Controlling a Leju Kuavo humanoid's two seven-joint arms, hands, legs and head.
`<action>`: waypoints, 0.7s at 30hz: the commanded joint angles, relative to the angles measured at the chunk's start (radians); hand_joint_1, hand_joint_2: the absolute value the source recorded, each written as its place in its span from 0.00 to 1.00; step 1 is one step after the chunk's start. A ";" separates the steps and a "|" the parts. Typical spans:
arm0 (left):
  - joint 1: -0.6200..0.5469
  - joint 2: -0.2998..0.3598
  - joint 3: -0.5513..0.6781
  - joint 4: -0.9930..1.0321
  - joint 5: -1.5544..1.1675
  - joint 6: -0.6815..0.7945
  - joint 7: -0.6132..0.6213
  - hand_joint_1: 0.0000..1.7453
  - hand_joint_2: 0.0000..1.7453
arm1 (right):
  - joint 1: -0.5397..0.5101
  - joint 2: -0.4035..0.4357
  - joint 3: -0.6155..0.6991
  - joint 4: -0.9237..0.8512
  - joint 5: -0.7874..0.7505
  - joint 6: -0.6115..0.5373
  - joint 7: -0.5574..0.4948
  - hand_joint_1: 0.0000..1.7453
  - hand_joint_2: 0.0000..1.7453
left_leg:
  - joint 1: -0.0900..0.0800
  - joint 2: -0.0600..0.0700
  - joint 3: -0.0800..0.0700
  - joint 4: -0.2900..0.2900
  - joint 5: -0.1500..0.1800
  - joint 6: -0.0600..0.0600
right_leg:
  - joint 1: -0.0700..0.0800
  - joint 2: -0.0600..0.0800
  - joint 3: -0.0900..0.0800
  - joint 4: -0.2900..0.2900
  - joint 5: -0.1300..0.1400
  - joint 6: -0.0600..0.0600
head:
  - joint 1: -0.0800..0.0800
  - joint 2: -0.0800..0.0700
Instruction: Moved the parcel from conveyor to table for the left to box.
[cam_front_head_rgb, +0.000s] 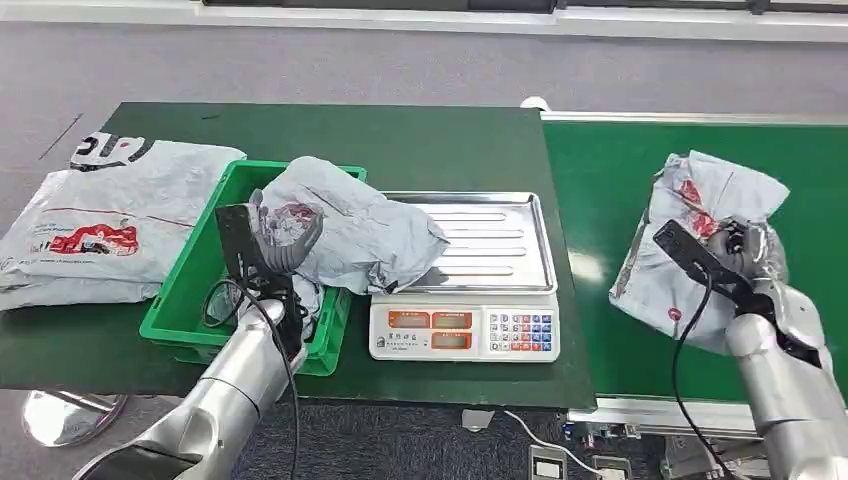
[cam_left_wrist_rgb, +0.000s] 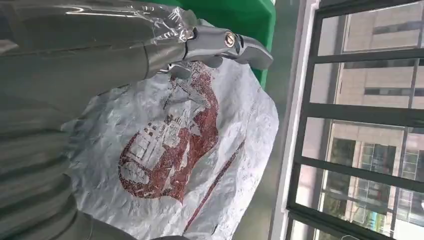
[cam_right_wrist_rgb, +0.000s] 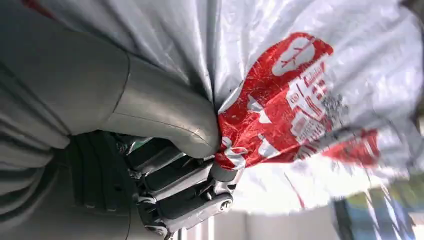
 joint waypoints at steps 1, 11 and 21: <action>0.033 -0.030 0.119 -0.066 -0.007 0.162 -0.066 0.00 1.00 | 0.038 0.109 -0.027 -0.330 -0.126 -0.285 -0.299 1.00 1.00 | 0.000 0.004 0.002 -0.001 -0.001 -0.001 | 0.000 0.004 0.000 -0.001 0.000 -0.002 | 0.000 0.000; 0.126 -0.129 0.265 -0.366 -0.299 0.265 -0.066 0.00 1.00 | -0.286 0.284 0.419 0.093 -0.008 -0.182 -0.350 1.00 1.00 | 0.002 0.012 0.000 -0.001 -0.001 -0.001 | 0.002 0.012 -0.003 0.000 0.002 -0.001 | 0.000 0.000; 0.137 -0.137 0.322 -0.433 -0.398 0.265 -0.066 0.00 1.00 | -0.405 0.408 0.579 0.485 -0.078 0.141 -0.225 1.00 1.00 | 0.004 0.006 0.001 -0.002 0.001 -0.003 | 0.004 0.006 0.000 -0.001 0.001 -0.002 | 0.000 0.000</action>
